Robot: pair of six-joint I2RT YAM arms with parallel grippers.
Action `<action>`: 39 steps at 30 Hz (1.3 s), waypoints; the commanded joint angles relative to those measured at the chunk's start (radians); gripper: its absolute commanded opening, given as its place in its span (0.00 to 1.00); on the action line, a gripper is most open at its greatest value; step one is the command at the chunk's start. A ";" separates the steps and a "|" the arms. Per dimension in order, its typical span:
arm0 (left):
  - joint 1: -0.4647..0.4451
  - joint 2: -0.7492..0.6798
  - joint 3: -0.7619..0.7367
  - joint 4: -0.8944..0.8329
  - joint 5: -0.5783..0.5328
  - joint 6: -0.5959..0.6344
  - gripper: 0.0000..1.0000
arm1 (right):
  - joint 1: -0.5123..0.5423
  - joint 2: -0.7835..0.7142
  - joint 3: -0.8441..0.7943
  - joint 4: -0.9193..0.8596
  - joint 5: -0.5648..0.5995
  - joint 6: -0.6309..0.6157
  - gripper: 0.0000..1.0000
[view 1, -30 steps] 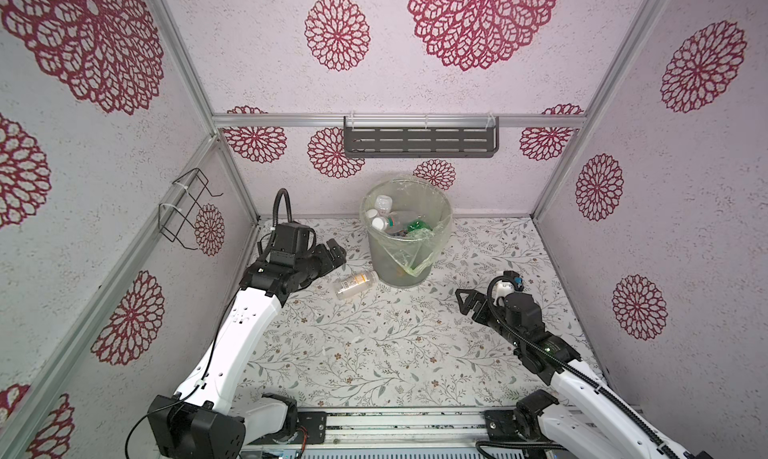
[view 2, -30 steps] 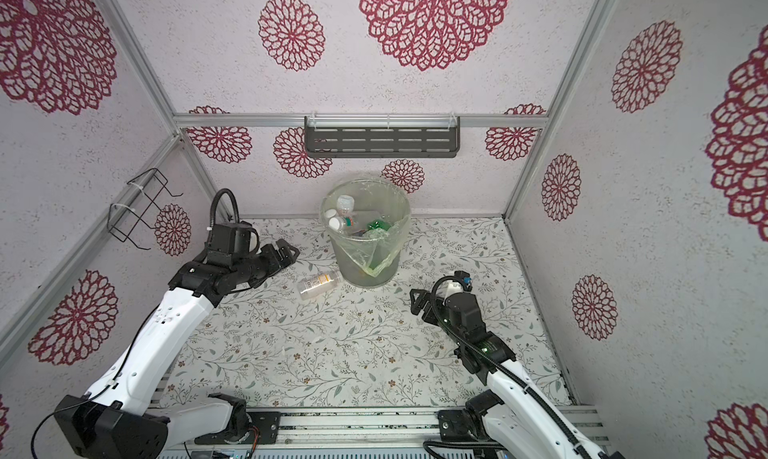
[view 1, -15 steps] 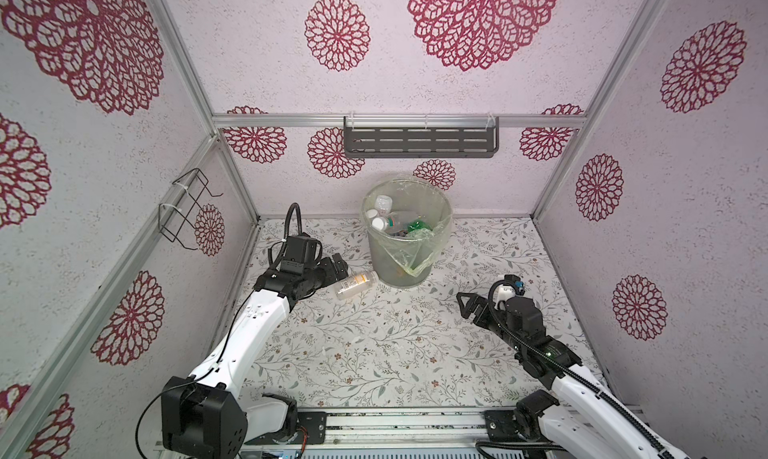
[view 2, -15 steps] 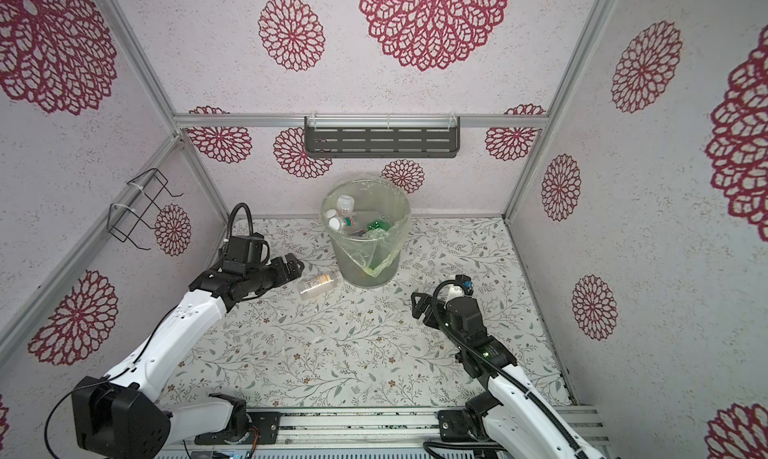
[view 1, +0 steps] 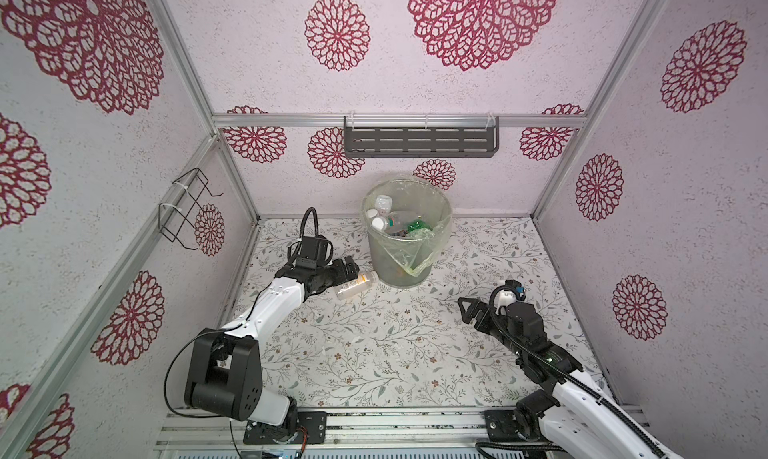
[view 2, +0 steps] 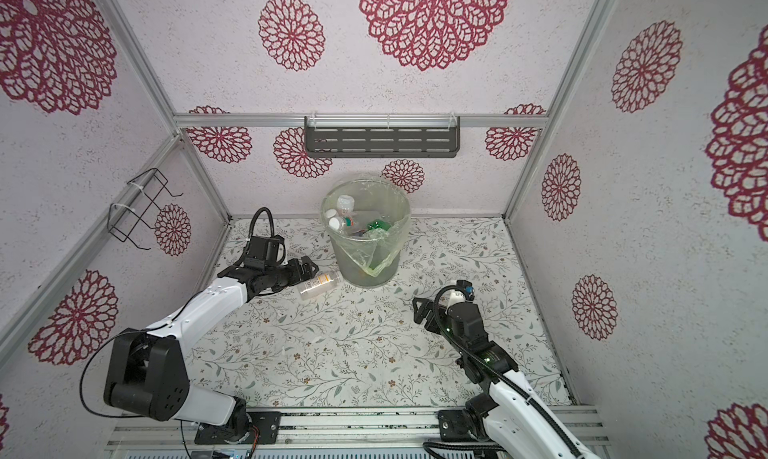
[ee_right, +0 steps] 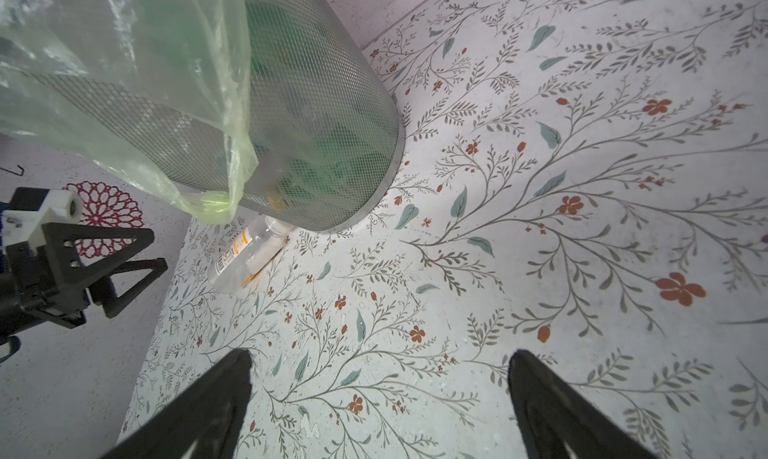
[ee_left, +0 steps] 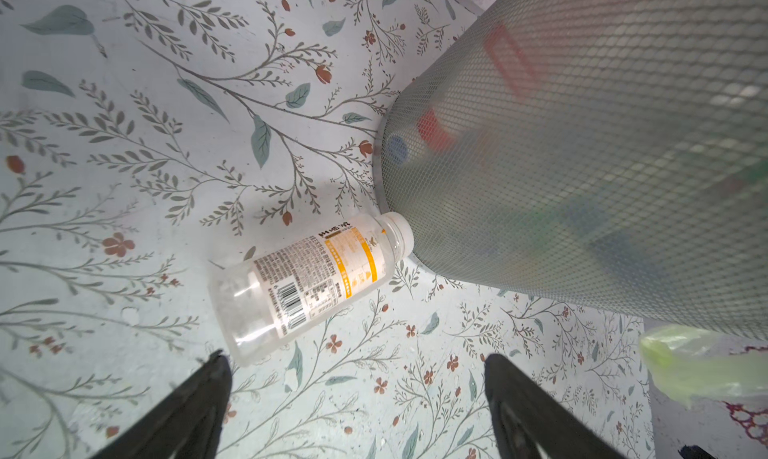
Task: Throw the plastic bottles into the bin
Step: 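Withdraw the left gripper toward the clear orange-label bottle, then lower the left gripper around the orange-label bottle and close it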
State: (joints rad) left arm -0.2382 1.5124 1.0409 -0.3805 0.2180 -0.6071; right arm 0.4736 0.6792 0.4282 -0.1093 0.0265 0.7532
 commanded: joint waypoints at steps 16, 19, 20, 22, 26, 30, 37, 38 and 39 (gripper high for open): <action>-0.039 0.169 0.121 0.000 -0.076 0.145 0.97 | -0.005 -0.034 -0.021 0.015 0.016 0.006 0.99; -0.043 0.197 0.134 -0.005 -0.079 0.161 0.97 | -0.004 -0.034 -0.022 0.018 0.015 0.008 0.99; -0.048 0.204 0.135 -0.005 -0.087 0.172 0.97 | -0.006 -0.034 -0.021 0.017 0.013 0.008 0.99; -0.057 0.214 0.140 -0.005 -0.104 0.189 0.97 | -0.005 -0.033 -0.021 0.016 0.013 0.008 0.99; -0.063 0.255 0.151 -0.007 -0.105 0.202 0.97 | -0.005 -0.030 -0.020 0.017 0.014 0.009 0.99; -0.064 0.294 0.155 0.002 -0.065 0.200 0.97 | -0.005 -0.026 -0.016 0.020 0.010 0.008 0.99; -0.089 0.308 0.143 0.008 -0.071 0.198 0.97 | -0.006 -0.015 -0.014 0.025 0.009 0.006 0.99; -0.095 0.308 0.141 0.003 -0.072 0.198 0.97 | -0.005 -0.013 -0.014 0.026 0.009 0.006 0.99; -0.101 0.307 0.140 -0.003 -0.074 0.198 0.97 | -0.006 -0.012 -0.012 0.028 0.008 0.005 0.99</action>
State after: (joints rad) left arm -0.3172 1.8164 1.1774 -0.3809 0.1406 -0.4374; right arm 0.4736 0.6662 0.3996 -0.1093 0.0288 0.7536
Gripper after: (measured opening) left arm 0.974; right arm 0.989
